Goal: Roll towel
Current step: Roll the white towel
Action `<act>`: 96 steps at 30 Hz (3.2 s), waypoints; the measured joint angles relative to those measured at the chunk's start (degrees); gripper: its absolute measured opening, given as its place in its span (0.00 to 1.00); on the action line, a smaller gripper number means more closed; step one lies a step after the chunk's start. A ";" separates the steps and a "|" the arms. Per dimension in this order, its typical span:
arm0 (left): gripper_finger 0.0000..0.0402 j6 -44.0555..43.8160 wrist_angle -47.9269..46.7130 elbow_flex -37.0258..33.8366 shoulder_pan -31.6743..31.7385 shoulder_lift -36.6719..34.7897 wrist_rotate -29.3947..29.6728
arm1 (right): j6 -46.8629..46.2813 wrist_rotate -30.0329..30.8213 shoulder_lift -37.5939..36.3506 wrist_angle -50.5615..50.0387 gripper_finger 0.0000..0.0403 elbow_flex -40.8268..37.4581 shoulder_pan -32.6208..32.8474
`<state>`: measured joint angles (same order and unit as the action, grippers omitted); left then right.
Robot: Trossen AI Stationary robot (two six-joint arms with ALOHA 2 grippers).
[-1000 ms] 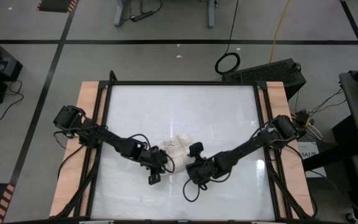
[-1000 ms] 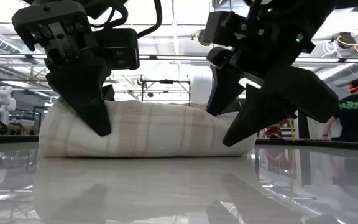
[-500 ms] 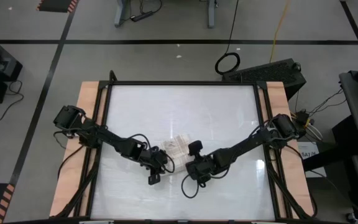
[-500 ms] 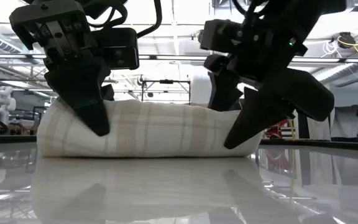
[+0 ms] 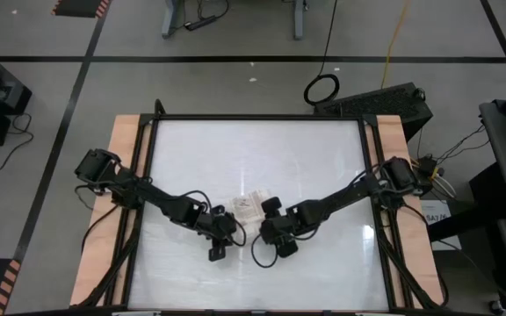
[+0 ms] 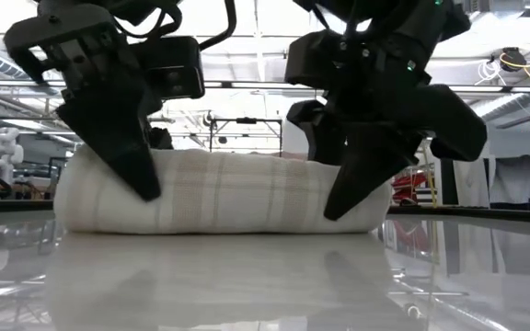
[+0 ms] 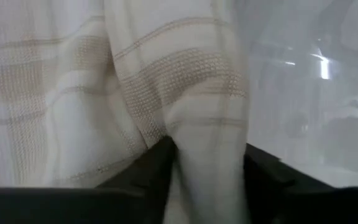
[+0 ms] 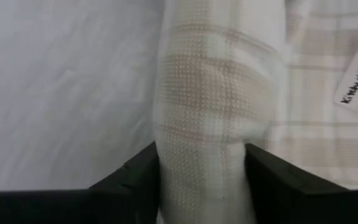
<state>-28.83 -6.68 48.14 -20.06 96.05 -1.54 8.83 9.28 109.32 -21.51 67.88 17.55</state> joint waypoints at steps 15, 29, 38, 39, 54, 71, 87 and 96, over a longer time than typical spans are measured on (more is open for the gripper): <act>0.76 0.66 -12.26 0.04 -2.10 -16.25 4.61 | 0.73 -7.73 -0.04 0.58 0.23 0.01 -3.36; 0.76 -11.18 -10.09 0.04 -19.78 -11.90 32.85 | -3.55 -17.95 -0.04 0.36 0.23 0.02 -7.27; 0.76 -2.36 -1.05 0.02 -21.88 -1.57 42.79 | -7.04 -24.27 -0.02 0.04 0.23 0.02 -9.34; 0.76 -1.16 0.22 0.02 -21.63 -0.55 42.97 | -7.67 -24.73 -0.02 -0.04 0.23 0.02 -9.48; 0.76 0.85 3.36 0.02 -16.55 5.83 38.49 | -11.79 -24.86 0.02 -0.14 0.23 0.02 -10.07; 0.18 3.92 2.77 0.07 -16.31 7.25 34.81 | -10.82 -24.38 -0.27 -1.07 0.50 -0.04 -10.07; 0.18 7.15 -5.08 0.02 -17.81 2.77 28.79 | -8.76 -7.35 -14.66 -7.20 0.65 -5.95 -1.44; 0.19 16.40 -9.07 -0.02 -17.04 1.38 27.91 | -19.84 6.95 -16.39 40.04 0.66 -26.89 8.20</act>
<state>-12.42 -15.75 48.12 -37.10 97.43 26.37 -11.01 16.23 92.93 18.53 40.98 25.75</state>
